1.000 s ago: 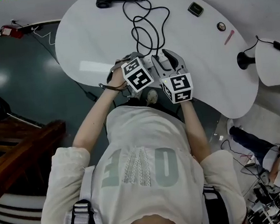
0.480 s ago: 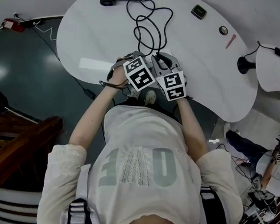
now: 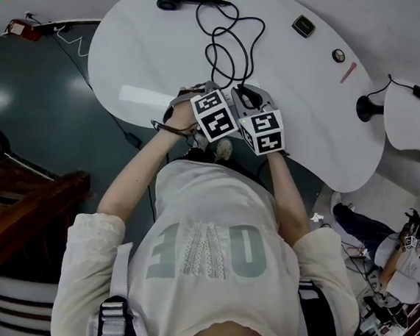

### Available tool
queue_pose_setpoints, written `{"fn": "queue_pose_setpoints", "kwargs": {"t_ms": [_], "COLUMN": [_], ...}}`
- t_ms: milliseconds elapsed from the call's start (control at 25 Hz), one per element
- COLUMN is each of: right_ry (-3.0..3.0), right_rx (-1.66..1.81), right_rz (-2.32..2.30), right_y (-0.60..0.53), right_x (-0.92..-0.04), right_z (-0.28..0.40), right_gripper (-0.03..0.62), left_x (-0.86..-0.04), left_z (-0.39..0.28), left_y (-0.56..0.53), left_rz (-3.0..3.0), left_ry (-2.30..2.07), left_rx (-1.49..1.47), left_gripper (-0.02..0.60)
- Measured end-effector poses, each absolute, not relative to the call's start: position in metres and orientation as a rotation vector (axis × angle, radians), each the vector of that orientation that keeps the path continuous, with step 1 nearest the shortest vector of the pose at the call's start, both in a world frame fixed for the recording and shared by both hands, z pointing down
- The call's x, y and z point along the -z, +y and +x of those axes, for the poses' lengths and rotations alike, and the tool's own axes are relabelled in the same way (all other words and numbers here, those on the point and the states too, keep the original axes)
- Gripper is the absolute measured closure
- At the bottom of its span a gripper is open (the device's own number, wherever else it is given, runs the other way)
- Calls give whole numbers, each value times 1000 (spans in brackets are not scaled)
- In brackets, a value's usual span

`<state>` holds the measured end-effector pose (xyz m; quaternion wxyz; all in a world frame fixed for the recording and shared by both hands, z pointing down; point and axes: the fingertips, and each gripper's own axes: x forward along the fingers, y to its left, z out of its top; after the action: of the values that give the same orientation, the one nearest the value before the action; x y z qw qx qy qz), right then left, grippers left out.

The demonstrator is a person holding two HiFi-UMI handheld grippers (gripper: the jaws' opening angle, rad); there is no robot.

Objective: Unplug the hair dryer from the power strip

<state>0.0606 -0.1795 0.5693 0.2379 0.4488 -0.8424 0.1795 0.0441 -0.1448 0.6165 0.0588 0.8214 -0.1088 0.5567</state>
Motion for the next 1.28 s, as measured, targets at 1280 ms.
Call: {"fn": "queue_pose_setpoints", "kwargs": {"t_ms": [1280], "right_ry": [-2550], "right_rx": [-783], "right_rz": [1654], "right_y": [-259], "right_x": [-458], "right_z": [154], "right_gripper": [542], "left_x": [-627], "left_z": [43], "left_y": [-143], "left_rz": [2414], "left_ry": [-244], "left_rx": [-1661], "left_gripper": [333]}}
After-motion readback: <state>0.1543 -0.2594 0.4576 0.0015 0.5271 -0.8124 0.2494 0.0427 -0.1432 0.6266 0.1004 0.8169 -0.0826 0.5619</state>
